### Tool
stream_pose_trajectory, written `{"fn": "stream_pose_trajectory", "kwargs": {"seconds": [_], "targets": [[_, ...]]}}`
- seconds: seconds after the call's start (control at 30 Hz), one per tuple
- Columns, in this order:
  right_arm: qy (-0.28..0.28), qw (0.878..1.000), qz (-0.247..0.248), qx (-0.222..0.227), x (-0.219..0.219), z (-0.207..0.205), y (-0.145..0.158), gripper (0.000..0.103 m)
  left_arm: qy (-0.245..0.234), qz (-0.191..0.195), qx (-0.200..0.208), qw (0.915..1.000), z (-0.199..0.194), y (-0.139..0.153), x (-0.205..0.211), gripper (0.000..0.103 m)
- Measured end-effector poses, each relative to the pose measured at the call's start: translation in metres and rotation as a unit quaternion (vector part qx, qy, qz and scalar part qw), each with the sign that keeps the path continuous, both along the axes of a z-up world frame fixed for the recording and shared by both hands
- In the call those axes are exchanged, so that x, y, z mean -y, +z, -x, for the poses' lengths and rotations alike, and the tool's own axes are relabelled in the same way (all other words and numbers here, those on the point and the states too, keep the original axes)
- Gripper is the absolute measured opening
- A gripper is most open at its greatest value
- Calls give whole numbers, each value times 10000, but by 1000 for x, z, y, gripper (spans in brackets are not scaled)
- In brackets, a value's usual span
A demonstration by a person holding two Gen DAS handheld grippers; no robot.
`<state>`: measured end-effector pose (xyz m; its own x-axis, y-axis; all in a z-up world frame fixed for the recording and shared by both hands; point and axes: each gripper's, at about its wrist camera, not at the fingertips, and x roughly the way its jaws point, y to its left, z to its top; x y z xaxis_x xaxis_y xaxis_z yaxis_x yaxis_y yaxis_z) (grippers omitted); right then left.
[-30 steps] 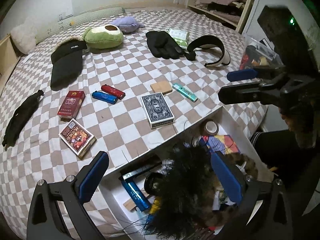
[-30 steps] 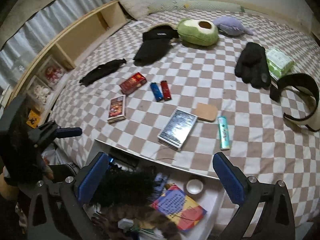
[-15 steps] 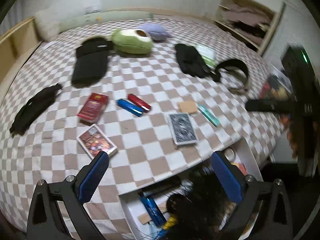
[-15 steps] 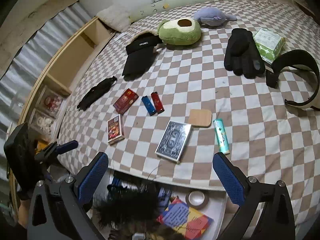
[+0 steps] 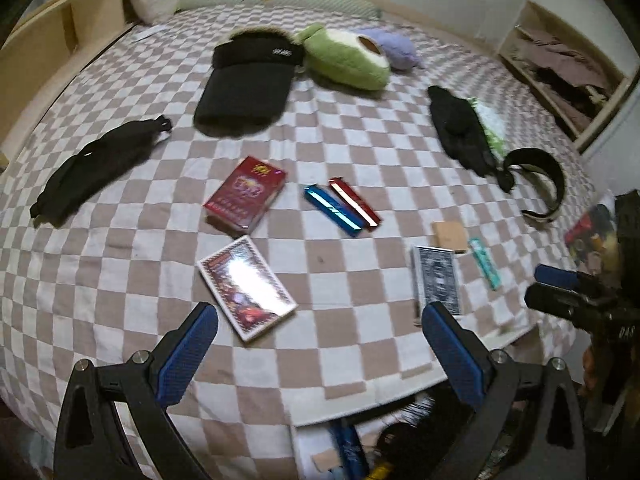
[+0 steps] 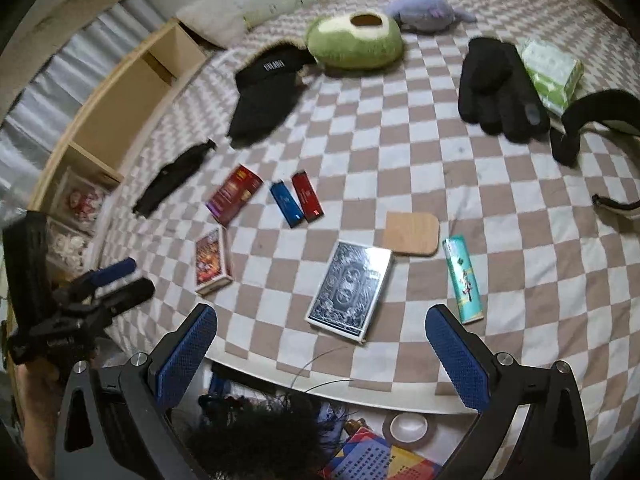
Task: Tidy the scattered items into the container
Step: 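Withdraw both tools from the box toward the card packs on the bed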
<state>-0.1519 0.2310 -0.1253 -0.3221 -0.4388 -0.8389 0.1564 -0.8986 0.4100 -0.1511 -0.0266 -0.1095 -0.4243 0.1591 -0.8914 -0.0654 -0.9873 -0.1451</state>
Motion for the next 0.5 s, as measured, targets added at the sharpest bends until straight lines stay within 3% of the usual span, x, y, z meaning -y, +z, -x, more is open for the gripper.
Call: {"fn": "stream_pose_trajectory", "kwargs": {"seconds": [0.27,0.5], "targets": [[-153,9982,-467,352,4,15,-30,103,266,353,349,9984,22,-28,15,103],[-130,9972,-707,227,8,25,-40,103,505,481,662,9954,35,-54,24,103]]}}
